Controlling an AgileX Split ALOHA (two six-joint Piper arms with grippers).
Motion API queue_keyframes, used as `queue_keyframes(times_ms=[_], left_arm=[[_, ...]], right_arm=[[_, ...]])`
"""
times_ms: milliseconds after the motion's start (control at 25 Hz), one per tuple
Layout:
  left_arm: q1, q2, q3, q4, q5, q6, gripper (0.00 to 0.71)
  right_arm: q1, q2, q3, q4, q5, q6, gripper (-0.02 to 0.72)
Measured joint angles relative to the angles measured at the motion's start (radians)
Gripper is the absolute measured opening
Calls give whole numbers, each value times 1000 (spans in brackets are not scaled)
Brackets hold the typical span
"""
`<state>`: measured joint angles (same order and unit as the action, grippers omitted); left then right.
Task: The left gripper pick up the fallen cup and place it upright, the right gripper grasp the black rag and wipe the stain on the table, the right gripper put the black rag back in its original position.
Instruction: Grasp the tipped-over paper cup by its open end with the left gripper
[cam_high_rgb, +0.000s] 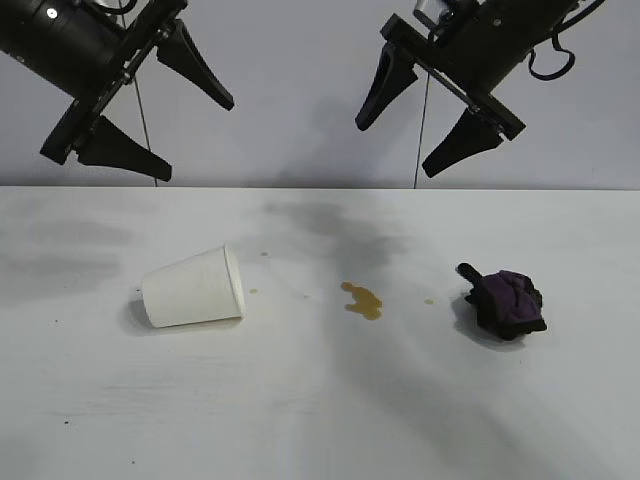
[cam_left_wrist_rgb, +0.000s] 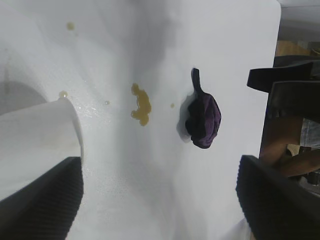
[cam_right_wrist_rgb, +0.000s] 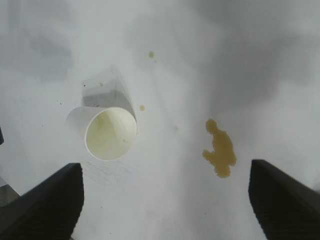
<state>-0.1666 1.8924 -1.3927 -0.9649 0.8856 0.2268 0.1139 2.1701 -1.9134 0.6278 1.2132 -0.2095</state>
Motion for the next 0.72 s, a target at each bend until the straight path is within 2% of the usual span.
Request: queue_keyframes(times_ms=[720], left_arm=[[0, 0, 0, 0, -16, 0, 603]], right_arm=[[0, 0, 0, -5, 0, -1, 621]])
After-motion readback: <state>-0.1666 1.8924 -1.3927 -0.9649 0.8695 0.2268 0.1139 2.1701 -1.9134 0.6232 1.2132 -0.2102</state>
